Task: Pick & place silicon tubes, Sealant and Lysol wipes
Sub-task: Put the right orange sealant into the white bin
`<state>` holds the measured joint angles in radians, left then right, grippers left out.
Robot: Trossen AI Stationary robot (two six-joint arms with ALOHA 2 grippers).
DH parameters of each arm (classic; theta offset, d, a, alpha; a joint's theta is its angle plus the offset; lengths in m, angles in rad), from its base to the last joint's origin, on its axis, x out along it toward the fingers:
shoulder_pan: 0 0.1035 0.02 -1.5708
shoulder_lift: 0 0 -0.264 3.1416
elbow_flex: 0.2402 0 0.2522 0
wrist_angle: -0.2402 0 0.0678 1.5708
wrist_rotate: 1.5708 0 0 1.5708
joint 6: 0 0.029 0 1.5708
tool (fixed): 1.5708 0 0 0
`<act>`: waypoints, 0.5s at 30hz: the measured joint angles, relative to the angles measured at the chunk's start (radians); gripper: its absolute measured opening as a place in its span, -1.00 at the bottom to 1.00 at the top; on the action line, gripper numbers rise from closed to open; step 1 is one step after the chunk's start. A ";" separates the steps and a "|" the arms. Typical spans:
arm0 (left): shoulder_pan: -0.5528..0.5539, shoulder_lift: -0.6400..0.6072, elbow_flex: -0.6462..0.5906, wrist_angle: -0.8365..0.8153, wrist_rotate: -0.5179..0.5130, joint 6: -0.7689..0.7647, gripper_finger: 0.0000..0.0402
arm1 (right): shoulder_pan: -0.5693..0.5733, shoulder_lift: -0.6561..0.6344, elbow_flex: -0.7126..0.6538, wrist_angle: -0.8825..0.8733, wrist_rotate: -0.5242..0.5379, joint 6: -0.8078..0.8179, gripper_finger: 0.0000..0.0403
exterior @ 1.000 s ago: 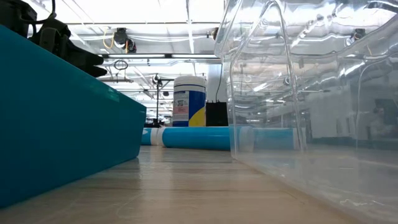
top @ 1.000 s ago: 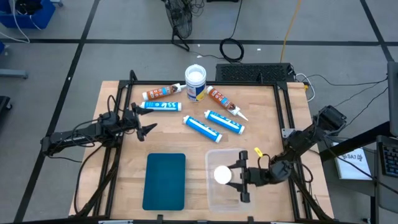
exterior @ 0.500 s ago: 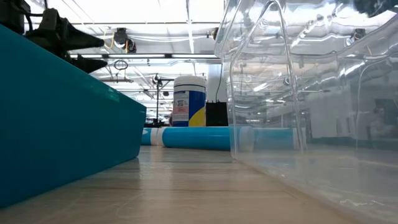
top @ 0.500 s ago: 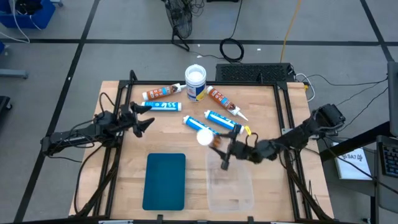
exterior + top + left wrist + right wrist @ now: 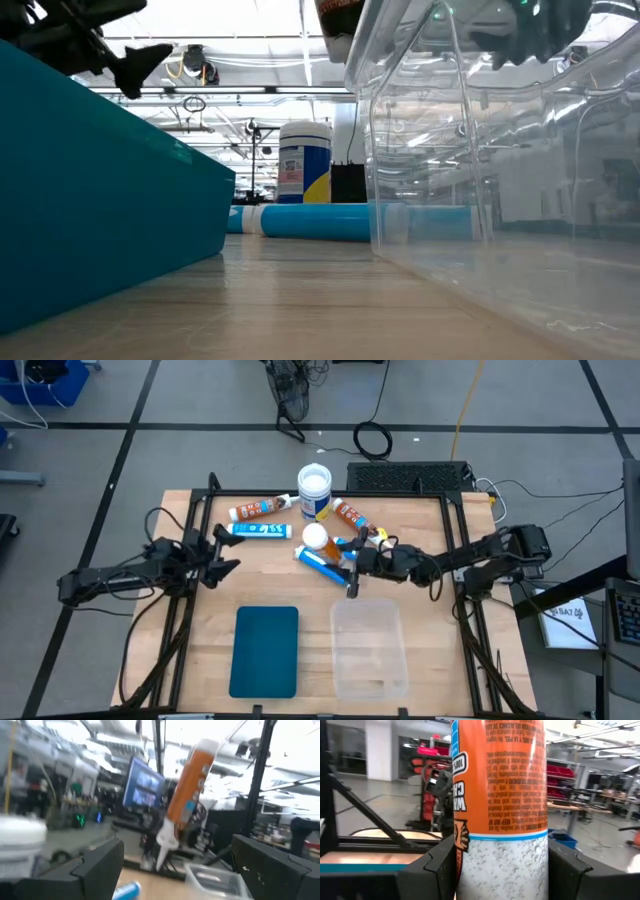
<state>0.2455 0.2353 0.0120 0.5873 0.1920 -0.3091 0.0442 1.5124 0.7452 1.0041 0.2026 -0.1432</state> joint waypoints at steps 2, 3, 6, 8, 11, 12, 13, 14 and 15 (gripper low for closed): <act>0.000 0.018 0.000 -0.022 0.003 -0.016 0.81 | -0.010 0.000 0.000 -0.015 -0.002 0.000 0.03; 0.000 0.028 0.000 -0.025 0.003 -0.016 0.81 | -0.013 0.000 0.000 -0.024 -0.002 -0.001 0.03; 0.000 0.061 0.000 -0.021 -0.034 -0.013 0.81 | -0.017 0.000 0.000 -0.038 0.003 -0.008 0.03; 0.000 0.085 0.000 -0.002 -0.097 -0.003 0.81 | -0.019 0.000 0.000 -0.037 0.002 -0.012 0.03; -0.002 0.147 0.000 0.105 -0.126 0.030 0.81 | -0.026 0.001 0.000 -0.037 -0.004 -0.014 0.03; -0.007 0.177 0.000 0.162 -0.119 0.042 0.81 | -0.031 0.003 0.000 -0.036 -0.003 -0.011 0.03; -0.018 0.208 0.004 0.216 -0.109 0.060 0.81 | -0.035 0.003 0.000 -0.036 -0.002 -0.006 0.03; -0.033 0.242 0.015 0.257 -0.099 0.088 0.81 | -0.038 0.004 0.000 -0.037 0.000 -0.002 0.03; -0.054 0.279 0.032 0.287 -0.091 0.123 0.81 | -0.042 0.004 0.000 -0.038 0.002 0.000 0.03</act>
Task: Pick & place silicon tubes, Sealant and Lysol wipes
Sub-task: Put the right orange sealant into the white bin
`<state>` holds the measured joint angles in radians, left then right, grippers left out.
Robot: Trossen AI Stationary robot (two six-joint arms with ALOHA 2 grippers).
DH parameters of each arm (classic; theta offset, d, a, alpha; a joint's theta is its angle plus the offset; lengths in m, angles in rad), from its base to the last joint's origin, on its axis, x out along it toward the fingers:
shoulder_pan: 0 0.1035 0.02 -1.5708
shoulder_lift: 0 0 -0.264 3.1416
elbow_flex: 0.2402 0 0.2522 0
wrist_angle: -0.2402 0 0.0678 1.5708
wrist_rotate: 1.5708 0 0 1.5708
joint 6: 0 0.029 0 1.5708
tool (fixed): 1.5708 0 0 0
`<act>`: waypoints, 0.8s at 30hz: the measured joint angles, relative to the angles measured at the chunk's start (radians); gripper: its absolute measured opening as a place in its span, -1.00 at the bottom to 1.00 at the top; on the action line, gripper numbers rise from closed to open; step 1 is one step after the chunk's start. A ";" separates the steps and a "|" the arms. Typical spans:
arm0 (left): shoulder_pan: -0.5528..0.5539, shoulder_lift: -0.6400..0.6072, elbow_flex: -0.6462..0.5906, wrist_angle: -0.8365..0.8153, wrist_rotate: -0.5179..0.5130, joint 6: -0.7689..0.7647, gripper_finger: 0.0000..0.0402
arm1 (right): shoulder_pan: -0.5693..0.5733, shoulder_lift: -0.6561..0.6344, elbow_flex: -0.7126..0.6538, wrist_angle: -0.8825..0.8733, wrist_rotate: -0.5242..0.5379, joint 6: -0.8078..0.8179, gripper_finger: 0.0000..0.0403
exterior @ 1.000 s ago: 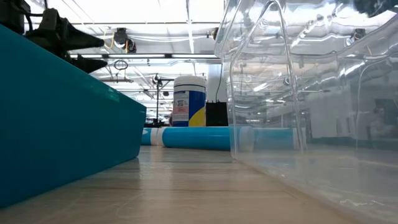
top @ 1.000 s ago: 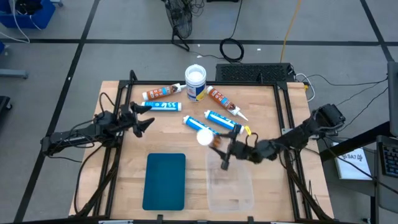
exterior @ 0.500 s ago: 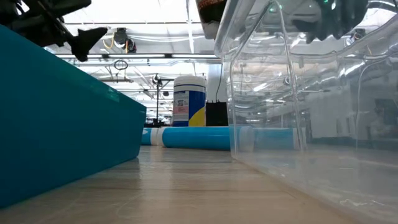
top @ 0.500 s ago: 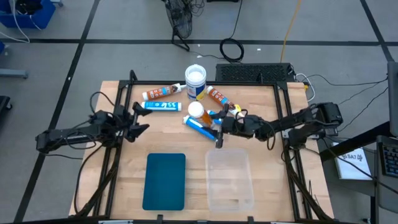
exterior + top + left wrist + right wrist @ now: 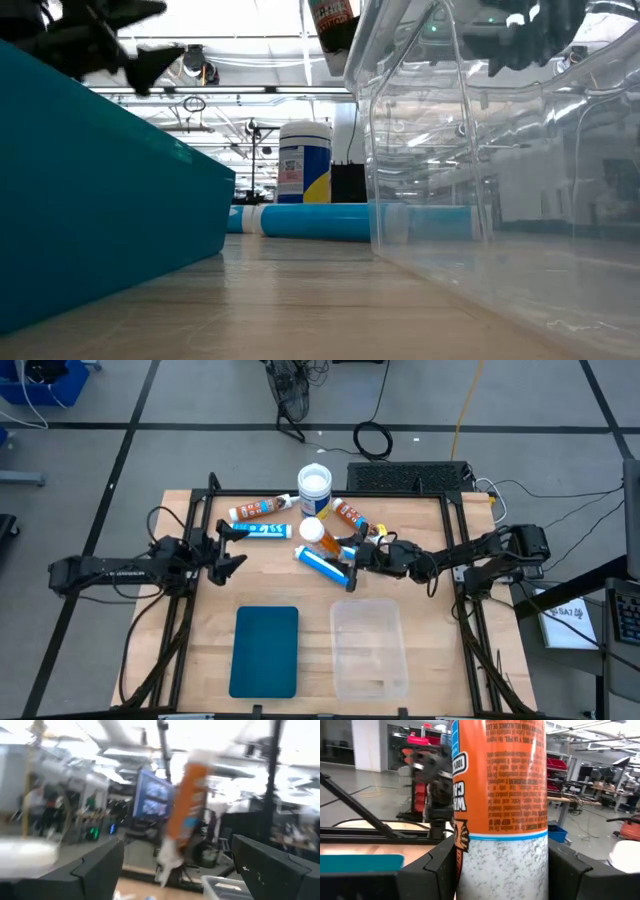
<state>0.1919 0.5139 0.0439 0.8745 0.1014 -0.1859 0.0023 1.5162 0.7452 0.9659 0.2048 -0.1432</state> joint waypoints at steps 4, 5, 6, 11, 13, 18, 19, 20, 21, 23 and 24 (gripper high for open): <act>-0.095 0.174 0.105 0.011 -0.035 0.152 0.81 | -0.008 0.000 0.000 -0.006 -0.001 0.007 0.03; -0.116 0.224 0.136 0.011 -0.050 0.178 0.81 | -0.009 0.000 0.000 -0.007 -0.001 0.010 0.03; -0.133 0.274 0.172 0.012 -0.052 0.200 0.81 | -0.009 0.000 0.000 -0.007 -0.001 0.011 0.03; -0.194 0.500 0.352 0.015 -0.013 0.260 0.81 | -0.010 0.000 0.000 -0.007 0.001 0.013 0.03; -0.213 0.579 0.417 0.014 -0.004 0.288 0.81 | -0.009 0.000 0.000 -0.007 0.001 0.024 0.03; -0.253 0.740 0.552 0.011 -0.003 0.382 0.81 | -0.009 0.001 0.000 -0.019 0.001 0.027 0.03; -0.257 0.763 0.575 0.011 -0.004 0.400 0.81 | -0.007 0.001 0.000 -0.021 0.001 0.030 0.03; -0.260 0.785 0.598 0.011 -0.006 0.418 0.81 | -0.005 0.001 0.000 -0.021 0.001 0.036 0.03; -0.263 0.803 0.621 0.011 -0.015 0.431 0.81 | -0.002 0.001 0.000 -0.021 0.001 0.042 0.03; -0.266 0.827 0.660 0.011 -0.039 0.451 0.81 | 0.001 0.001 0.000 -0.021 0.000 0.047 0.03; -0.266 0.838 0.679 0.013 -0.053 0.456 0.81 | 0.006 0.001 0.000 -0.022 0.000 0.046 0.03</act>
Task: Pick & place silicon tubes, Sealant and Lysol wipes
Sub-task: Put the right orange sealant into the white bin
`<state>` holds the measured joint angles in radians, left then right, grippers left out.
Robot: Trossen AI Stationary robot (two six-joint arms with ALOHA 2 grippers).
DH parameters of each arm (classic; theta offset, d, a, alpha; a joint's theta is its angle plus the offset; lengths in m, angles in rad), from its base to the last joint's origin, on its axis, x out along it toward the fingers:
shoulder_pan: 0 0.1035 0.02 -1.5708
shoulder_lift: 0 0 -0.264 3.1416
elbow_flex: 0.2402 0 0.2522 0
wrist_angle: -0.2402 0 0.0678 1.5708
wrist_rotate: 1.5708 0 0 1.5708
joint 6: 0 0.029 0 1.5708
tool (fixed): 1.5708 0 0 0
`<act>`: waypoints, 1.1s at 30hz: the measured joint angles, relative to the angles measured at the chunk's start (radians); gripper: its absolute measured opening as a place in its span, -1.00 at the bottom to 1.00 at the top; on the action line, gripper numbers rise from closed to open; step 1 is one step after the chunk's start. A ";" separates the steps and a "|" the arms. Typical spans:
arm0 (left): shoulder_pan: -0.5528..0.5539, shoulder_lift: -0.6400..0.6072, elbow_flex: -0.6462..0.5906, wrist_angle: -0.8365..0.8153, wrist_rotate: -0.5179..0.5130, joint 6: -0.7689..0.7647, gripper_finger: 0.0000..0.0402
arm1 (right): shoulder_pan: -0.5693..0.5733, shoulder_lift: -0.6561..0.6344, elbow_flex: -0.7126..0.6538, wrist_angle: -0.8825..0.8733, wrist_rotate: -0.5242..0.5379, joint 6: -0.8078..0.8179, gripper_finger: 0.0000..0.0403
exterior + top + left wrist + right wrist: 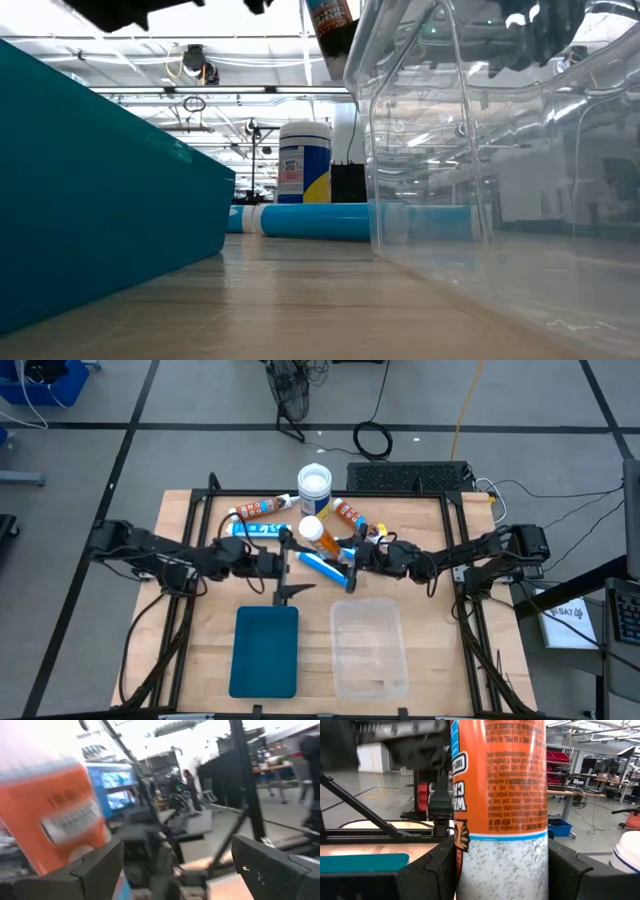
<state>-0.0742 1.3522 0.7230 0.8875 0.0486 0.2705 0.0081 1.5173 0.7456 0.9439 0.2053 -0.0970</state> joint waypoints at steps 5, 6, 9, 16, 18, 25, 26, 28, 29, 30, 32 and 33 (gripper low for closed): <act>-0.001 0.014 0.037 -0.011 -0.058 0.023 0.81 | 0.015 0.000 0.001 0.006 0.014 0.008 0.03; -0.001 0.011 0.037 -0.014 -0.068 0.031 0.81 | 0.018 0.000 0.001 0.005 0.017 0.008 0.03; -0.002 0.002 0.037 -0.022 -0.102 0.068 0.81 | 0.023 0.000 0.002 0.003 0.023 0.010 0.03; -0.003 -0.006 0.037 0.006 -0.245 0.152 0.81 | 0.023 -0.001 0.002 0.003 0.034 0.025 0.03; 0.001 -0.009 0.039 0.024 -0.311 0.159 0.81 | 0.024 -0.002 0.002 -0.001 0.006 0.009 0.03; -0.007 -0.011 0.038 0.063 -0.388 0.182 0.81 | 0.027 0.000 0.001 -0.022 -0.006 0.002 0.03; -0.005 -0.012 0.038 0.069 -0.345 0.165 0.81 | 0.027 0.000 0.001 -0.024 -0.007 0.002 0.03; -0.001 -0.012 0.038 0.082 -0.267 0.100 0.81 | 0.030 0.000 0.000 -0.031 -0.024 -0.006 0.03; 0.002 -0.011 0.038 0.085 -0.238 0.057 0.81 | 0.031 0.000 0.000 -0.031 -0.028 -0.007 0.03; 0.007 -0.011 0.038 0.086 -0.213 0.013 0.81 | 0.031 0.000 0.000 -0.027 -0.031 -0.007 0.03; 0.019 -0.011 0.038 0.084 -0.172 -0.059 0.81 | 0.028 0.000 0.000 -0.018 -0.032 -0.005 0.03; 0.026 -0.011 0.038 0.076 -0.156 -0.083 0.81 | 0.027 0.000 0.000 -0.014 -0.032 0.000 0.03</act>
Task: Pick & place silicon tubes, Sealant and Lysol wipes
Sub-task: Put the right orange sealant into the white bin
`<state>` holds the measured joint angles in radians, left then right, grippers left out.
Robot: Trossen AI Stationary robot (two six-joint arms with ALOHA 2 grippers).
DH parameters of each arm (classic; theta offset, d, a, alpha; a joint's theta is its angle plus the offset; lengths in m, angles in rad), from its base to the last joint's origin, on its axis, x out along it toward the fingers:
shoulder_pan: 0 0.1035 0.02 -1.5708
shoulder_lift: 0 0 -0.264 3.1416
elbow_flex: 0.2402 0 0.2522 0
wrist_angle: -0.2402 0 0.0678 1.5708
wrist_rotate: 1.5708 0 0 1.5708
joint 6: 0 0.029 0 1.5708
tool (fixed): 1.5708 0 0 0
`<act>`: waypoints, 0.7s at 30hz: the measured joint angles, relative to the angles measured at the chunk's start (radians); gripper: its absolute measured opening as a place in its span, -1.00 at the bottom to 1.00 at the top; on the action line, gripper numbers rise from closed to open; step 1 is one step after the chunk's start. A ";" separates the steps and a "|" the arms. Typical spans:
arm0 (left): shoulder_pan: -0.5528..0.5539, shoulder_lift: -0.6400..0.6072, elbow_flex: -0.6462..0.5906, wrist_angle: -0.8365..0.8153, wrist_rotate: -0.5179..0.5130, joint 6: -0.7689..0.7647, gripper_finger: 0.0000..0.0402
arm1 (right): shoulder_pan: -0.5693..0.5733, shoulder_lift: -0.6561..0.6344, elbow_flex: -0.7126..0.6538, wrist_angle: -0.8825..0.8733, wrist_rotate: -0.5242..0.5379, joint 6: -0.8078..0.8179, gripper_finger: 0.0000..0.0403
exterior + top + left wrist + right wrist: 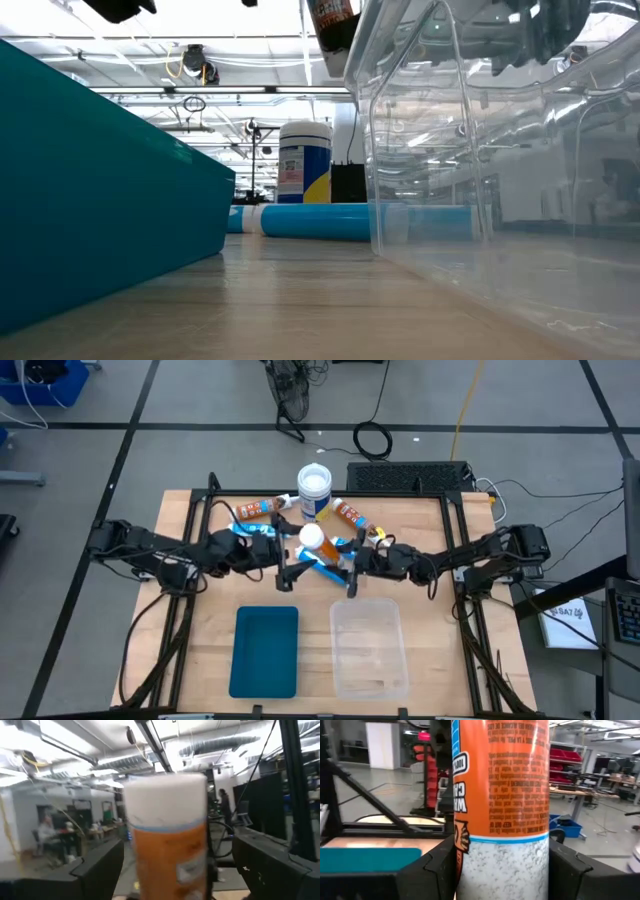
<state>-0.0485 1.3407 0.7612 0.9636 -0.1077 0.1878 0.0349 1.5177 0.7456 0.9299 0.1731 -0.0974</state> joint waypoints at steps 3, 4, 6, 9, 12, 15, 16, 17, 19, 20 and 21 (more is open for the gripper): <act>0.012 0.006 0.000 -0.011 0.031 -0.042 0.81 | 0.000 0.000 0.000 0.000 0.003 0.003 0.03; 0.014 0.008 0.000 -0.013 0.033 -0.053 0.81 | 0.001 0.000 0.000 0.000 0.001 0.003 0.03; 0.020 0.009 0.000 -0.020 0.037 -0.071 0.81 | 0.002 0.000 0.000 -0.001 -0.003 0.003 0.03; 0.029 0.019 0.000 -0.018 0.037 -0.090 0.81 | 0.001 0.000 0.000 -0.001 0.005 0.006 0.03; 0.038 0.025 -0.001 -0.034 0.039 -0.110 0.81 | 0.000 0.000 0.000 -0.002 0.008 0.007 0.03; 0.050 0.046 0.005 -0.009 0.079 -0.133 0.81 | 0.000 0.000 0.000 -0.002 0.006 0.007 0.03; 0.052 0.049 0.007 -0.022 0.084 -0.140 0.81 | 0.001 0.000 0.000 -0.004 0.005 0.007 0.03; 0.055 0.055 0.010 -0.031 0.088 -0.146 0.81 | 0.001 0.000 0.000 -0.005 0.005 0.007 0.03; 0.056 0.081 0.031 -0.012 0.088 -0.140 0.81 | 0.000 0.000 0.000 -0.009 0.006 0.007 0.03; 0.056 0.084 0.033 -0.013 0.089 -0.135 0.81 | 0.000 0.000 0.000 -0.011 0.006 0.007 0.03; 0.056 0.085 0.035 -0.021 0.089 -0.130 0.81 | 0.000 0.000 0.000 -0.015 0.007 0.007 0.03</act>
<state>0.0071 1.4259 0.7961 0.9426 -0.0189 0.0576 0.0349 1.5177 0.7456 0.9152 0.1799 -0.0902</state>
